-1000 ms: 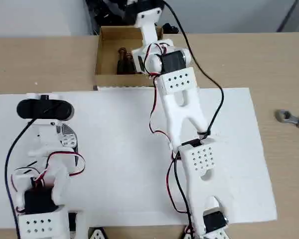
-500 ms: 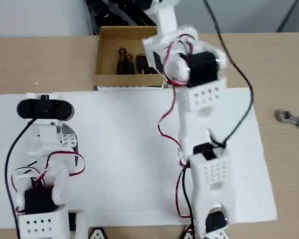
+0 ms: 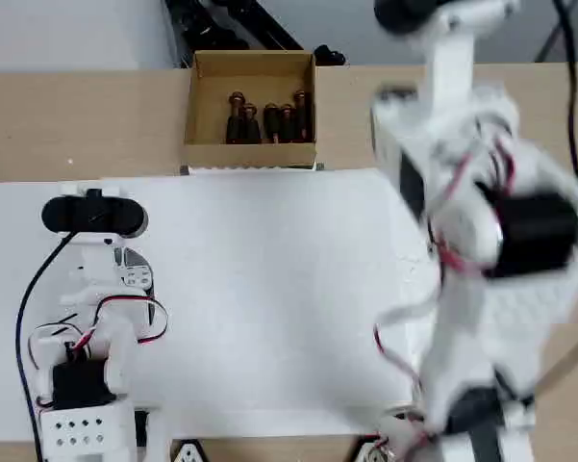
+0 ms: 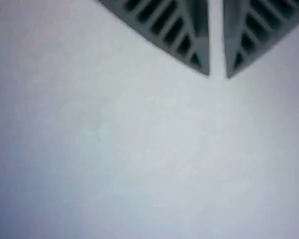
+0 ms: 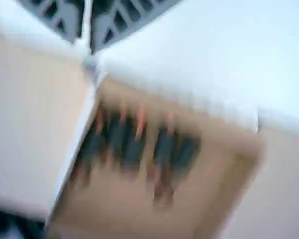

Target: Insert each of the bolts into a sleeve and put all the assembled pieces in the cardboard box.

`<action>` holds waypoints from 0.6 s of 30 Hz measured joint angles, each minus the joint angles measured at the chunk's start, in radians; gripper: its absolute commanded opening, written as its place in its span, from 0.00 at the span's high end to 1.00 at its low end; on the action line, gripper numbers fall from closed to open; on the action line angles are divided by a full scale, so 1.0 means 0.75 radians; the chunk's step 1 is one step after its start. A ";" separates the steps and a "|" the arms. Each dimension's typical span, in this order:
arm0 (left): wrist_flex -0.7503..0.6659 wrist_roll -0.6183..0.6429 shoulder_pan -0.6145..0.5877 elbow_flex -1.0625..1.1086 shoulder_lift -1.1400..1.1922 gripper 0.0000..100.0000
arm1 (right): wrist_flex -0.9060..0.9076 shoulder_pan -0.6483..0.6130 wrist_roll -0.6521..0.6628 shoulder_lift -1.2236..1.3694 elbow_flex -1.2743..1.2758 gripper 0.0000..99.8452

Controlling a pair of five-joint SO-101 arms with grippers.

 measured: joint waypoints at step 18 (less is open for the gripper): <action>0.000 0.000 0.000 0.002 0.000 1.00 | -0.078 0.068 0.051 -1.882 1.837 1.00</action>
